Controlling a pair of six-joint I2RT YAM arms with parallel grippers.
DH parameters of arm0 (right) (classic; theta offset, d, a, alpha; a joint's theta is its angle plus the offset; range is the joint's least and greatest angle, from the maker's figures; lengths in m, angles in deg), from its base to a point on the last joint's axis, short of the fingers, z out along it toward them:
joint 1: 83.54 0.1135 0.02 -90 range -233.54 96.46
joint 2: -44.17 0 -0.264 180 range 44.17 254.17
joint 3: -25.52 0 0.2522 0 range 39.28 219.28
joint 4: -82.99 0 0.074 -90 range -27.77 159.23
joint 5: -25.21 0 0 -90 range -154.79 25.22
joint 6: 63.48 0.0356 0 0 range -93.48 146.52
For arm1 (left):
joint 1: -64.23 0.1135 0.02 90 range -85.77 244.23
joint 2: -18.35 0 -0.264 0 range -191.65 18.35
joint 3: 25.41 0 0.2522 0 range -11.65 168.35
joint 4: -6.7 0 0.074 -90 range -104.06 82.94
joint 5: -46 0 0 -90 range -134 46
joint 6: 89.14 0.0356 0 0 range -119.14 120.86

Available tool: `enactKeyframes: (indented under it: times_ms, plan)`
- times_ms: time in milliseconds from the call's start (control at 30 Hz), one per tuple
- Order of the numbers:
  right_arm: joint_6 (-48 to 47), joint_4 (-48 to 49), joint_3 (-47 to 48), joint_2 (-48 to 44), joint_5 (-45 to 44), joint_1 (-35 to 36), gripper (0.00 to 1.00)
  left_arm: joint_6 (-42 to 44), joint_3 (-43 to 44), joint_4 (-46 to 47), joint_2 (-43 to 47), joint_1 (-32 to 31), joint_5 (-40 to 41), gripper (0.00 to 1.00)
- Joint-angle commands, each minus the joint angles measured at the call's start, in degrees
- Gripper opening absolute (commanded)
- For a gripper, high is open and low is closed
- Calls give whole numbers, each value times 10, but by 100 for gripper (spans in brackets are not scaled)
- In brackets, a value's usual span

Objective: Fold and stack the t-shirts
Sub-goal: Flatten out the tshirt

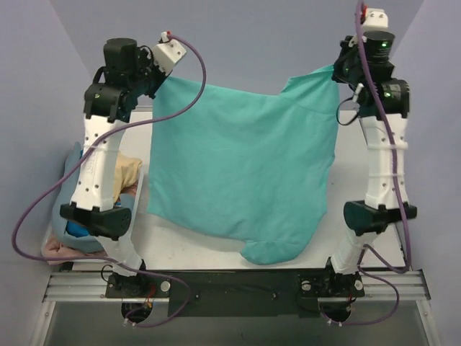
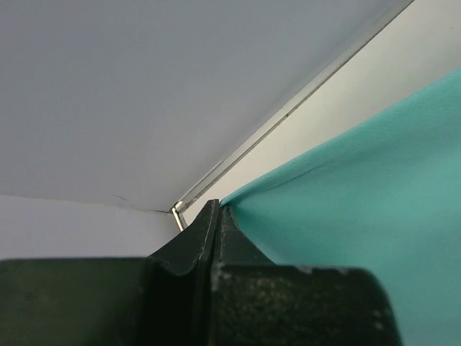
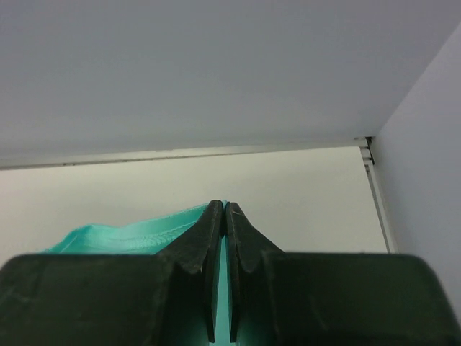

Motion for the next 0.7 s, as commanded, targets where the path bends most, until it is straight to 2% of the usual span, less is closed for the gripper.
enactKeyframes:
  times_ms: [0,100,267,333,500,600,667]
  plan:
    - [-2,143,86,95,18,-17,0,-12,92,134,-100,9,50,0]
    - [12,246,88,116,-20,-23,0,-7,159,201,-155,20,67,0]
    - [-11,321,97,104,-68,-37,0,27,191,315,-207,32,47,0]
    - [-34,321,94,96,-76,-39,0,32,190,347,-212,33,44,0]
    - [-48,296,24,37,-88,-39,0,51,164,358,-196,34,12,0]
    - [-48,249,-41,-19,-81,-38,0,50,108,332,-170,37,-3,0]
    - [-39,210,-118,-61,-89,-36,0,52,66,288,-148,40,-33,0]
